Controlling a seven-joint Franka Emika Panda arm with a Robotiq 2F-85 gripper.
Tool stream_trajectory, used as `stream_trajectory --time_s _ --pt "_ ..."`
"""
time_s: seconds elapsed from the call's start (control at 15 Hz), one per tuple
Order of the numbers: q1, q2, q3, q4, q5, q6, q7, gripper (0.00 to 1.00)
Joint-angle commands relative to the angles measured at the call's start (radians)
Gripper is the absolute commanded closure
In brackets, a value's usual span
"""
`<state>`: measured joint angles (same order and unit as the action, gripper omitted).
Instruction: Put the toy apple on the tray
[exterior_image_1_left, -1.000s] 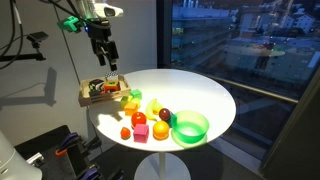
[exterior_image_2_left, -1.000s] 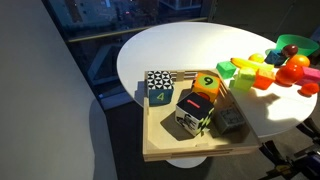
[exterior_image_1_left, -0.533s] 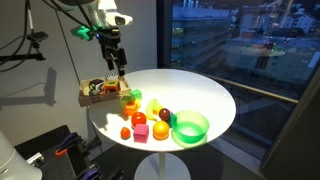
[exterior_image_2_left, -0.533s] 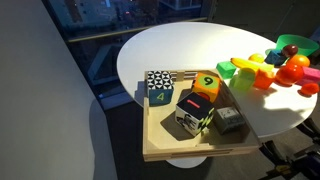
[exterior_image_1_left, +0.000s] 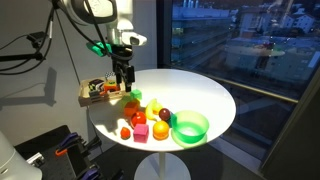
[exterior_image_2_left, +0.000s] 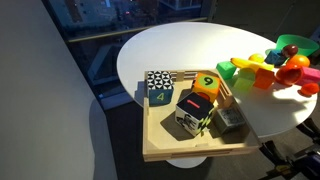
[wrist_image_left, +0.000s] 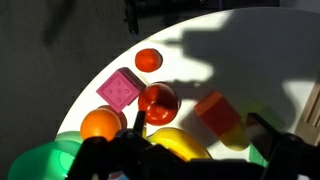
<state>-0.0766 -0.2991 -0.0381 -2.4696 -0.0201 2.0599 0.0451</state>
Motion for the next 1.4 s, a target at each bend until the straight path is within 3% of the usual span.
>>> stream_trajectory --time_s 0.0,0.33,0.73,1.13,1.33 --pt "-0.014 0.078 -0.014 0.027 -0.020 0.002 0.018 0.00" --pt "-0.020 0.168 -0.035 0.032 -0.082 0.023 -0.028 0.00" --pt "-0.014 0.236 -0.045 0.019 -0.164 0.147 -0.129 0.00" --pt "-0.013 0.279 -0.047 0.004 -0.162 0.272 -0.236 0.00" --pt "-0.009 0.282 -0.042 0.006 -0.148 0.255 -0.212 0.00"
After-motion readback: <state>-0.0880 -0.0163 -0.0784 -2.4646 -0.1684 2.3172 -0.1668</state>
